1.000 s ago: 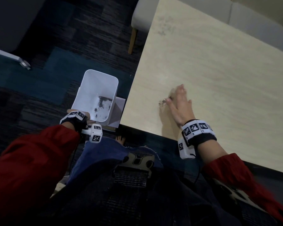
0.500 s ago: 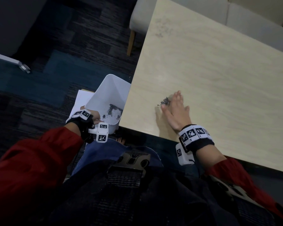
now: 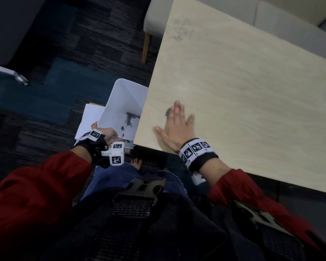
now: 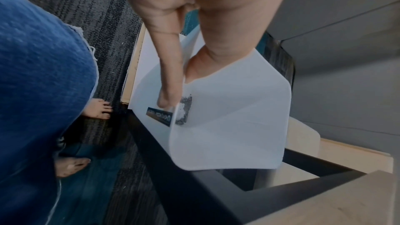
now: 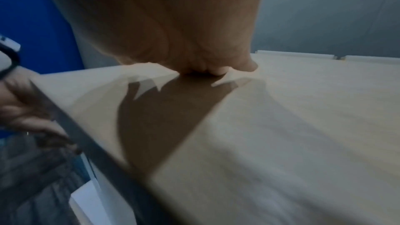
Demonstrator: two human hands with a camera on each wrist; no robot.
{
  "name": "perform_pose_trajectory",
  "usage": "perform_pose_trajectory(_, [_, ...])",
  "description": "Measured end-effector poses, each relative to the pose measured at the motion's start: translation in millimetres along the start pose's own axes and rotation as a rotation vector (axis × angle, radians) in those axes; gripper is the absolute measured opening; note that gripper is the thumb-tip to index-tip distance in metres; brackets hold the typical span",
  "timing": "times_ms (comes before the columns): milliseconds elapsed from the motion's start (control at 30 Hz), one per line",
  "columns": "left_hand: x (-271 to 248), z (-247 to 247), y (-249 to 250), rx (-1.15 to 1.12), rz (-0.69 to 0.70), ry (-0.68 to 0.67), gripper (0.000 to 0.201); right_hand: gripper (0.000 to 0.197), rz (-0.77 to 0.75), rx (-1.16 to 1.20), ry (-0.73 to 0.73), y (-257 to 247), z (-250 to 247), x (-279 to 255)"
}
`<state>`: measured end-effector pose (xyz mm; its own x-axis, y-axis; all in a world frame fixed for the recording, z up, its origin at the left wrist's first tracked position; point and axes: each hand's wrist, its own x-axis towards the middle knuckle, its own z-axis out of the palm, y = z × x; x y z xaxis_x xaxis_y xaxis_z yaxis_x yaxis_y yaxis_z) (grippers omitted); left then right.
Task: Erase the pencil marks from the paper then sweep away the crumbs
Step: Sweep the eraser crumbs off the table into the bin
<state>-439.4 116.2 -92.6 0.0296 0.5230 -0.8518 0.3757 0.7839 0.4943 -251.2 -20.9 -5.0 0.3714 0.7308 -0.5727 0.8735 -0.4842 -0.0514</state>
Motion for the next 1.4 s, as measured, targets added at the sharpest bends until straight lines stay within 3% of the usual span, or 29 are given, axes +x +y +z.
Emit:
perform_pose_trajectory(33, [-6,1,0,0.006,0.005,0.012,0.074,0.086,-0.04,0.02,0.006,-3,-3,1])
perform_pose_trajectory(100, [-7,1,1,-0.067,0.044,-0.038,0.07,0.084,-0.061,0.067,0.043,5,-10,1])
perform_pose_trajectory(200, [5,-5,-2,-0.174,0.023,-0.07,0.068,0.087,0.064,0.031,0.074,40,-14,-8])
perform_pose_trajectory(300, [0,-5,0,-0.173,0.062,-0.112,0.063,0.095,0.182,-0.091,-0.011,72,-2,-24])
perform_pose_trajectory(400, [-5,-7,1,-0.133,0.073,-0.12,0.039,0.101,0.192,-0.068,-0.054,71,17,-33])
perform_pose_trajectory(467, [-6,-9,1,-0.158,0.038,-0.082,0.046,0.103,0.188,-0.032,-0.039,56,21,-29])
perform_pose_trajectory(533, [0,-10,-1,-0.185,-0.008,-0.092,0.069,0.103,0.154,-0.02,-0.012,36,19,-18])
perform_pose_trajectory(600, [3,-11,-5,-0.175,-0.009,-0.089,0.077,0.101,0.092,-0.029,0.009,13,14,-5])
perform_pose_trajectory(800, [-6,-6,-7,-0.163,0.004,-0.047,0.066,0.086,-0.202,-0.071,0.052,-31,-16,21])
perform_pose_trajectory(967, [1,-10,-9,-0.191,-0.008,-0.069,0.074,0.085,-0.038,-0.093,0.059,17,-22,8])
perform_pose_trajectory(1133, [-7,-8,-3,-0.203,-0.04,-0.095,0.04,0.087,0.008,-0.122,-0.007,16,-1,2])
perform_pose_trajectory(1200, [-9,-9,-2,-0.212,-0.032,-0.104,0.04,0.087,-0.043,-0.132,0.024,-7,-2,11])
perform_pose_trajectory(1300, [-11,-7,-2,-0.215,0.035,-0.102,0.055,0.082,-0.195,-0.176,0.033,-40,-10,26])
perform_pose_trajectory(1400, [-16,-5,-2,-0.224,0.068,-0.085,0.057,0.077,-0.357,-0.218,0.06,-48,-23,31])
